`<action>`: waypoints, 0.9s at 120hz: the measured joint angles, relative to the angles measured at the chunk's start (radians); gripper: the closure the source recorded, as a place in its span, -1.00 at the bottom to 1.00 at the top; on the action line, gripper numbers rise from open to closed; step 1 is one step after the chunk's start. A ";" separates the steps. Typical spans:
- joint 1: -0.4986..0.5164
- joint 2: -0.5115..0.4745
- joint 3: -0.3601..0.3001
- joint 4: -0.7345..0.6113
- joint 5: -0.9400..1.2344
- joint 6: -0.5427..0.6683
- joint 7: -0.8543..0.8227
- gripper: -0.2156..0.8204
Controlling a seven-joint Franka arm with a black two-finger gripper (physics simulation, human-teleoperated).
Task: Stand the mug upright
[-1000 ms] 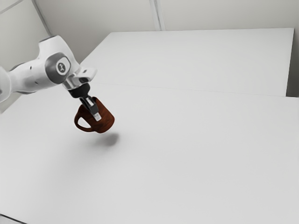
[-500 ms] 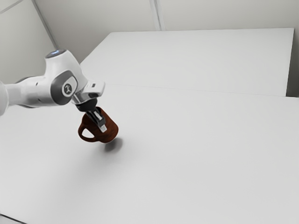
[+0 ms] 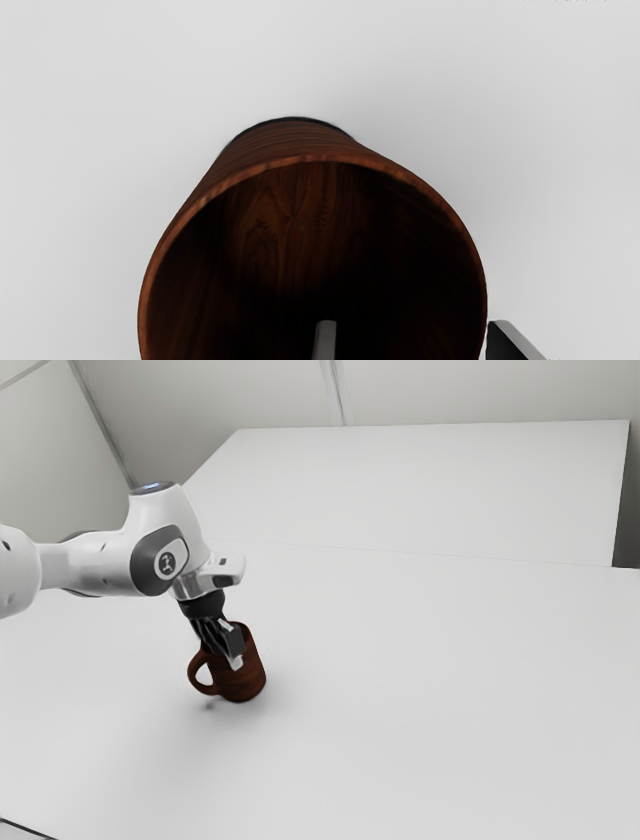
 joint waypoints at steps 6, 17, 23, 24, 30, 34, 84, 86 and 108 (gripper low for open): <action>0.001 -0.006 -0.001 0.000 0.000 -0.004 -0.008 -0.13; 0.004 -0.017 -0.001 0.001 0.000 -0.010 -0.022 -0.29; 0.006 -0.023 -0.001 0.001 0.000 -0.014 -0.028 -0.35; 0.006 -0.024 -0.001 0.001 0.000 -0.014 -0.029 -0.36; 0.006 -0.033 -0.001 0.002 0.000 -0.018 -0.036 -0.41; 0.007 -0.039 -0.002 0.004 0.000 -0.020 -0.041 -0.43; 0.005 -0.096 -0.074 0.299 -0.002 -0.185 -0.192 -0.56; 0.004 -0.096 -0.076 0.307 -0.002 -0.192 -0.196 -0.56; -0.080 -0.031 -0.020 0.483 0.008 -0.279 -0.236 -0.58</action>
